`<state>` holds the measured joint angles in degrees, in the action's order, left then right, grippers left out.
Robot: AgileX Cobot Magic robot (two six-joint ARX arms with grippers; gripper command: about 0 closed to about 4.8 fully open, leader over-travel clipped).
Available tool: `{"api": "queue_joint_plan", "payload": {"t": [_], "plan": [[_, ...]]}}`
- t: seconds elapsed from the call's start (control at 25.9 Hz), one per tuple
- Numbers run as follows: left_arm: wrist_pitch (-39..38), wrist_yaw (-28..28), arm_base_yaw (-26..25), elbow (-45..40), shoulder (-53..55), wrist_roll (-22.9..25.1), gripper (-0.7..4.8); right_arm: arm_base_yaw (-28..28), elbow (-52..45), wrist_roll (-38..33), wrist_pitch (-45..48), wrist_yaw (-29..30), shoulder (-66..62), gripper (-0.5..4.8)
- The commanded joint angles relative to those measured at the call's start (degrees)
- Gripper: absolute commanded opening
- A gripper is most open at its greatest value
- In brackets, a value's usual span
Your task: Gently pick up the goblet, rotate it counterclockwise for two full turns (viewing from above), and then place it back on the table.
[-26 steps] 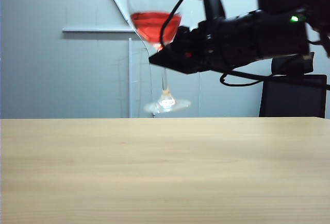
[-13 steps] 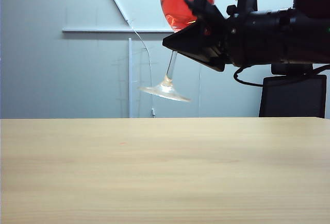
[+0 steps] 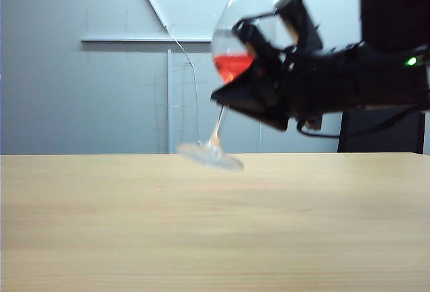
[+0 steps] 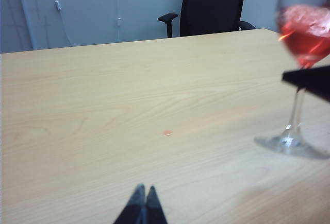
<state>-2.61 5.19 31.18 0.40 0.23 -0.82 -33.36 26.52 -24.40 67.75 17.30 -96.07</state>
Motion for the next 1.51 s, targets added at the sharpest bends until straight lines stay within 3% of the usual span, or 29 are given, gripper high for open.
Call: {"api": "queue_joint_plan", "payload": {"t": [0.04,0.15,0.23,0.46,1.08,1.28,1.51], "plan": [[0.5,0.0,0.0,0.1,0.1,0.4,-0.05,-0.1,4.4,2.7,-2.2,1.1,-2.8,-0.09],[0.5,0.0,0.0,0.1,0.1,0.4,-0.05,-0.1,6.4,5.6,-3.8,1.3,-4.5,-0.09],[0.5,0.0,0.0,0.1,0.1,0.4,-0.05,-0.1,8.7,11.8,-10.2,0.6,-4.6,-0.09],[0.5,0.0,0.0,0.1,0.1,0.4,-0.05,-0.3,13.3,16.2,-22.6,0.7,-4.6,-0.09],[0.5,0.0,0.0,0.1,0.1,0.4,-0.05,-1.6,14.2,29.8,-25.4,0.3,-1.0,-0.09],[0.5,0.0,0.0,0.1,0.1,0.4,-0.05,-3.2,14.2,41.4,-31.2,-4.5,3.9,-0.09],[0.5,0.0,0.0,0.1,0.1,0.4,-0.05,-4.5,13.9,47.4,-28.3,-6.8,6.1,-0.09]]}}
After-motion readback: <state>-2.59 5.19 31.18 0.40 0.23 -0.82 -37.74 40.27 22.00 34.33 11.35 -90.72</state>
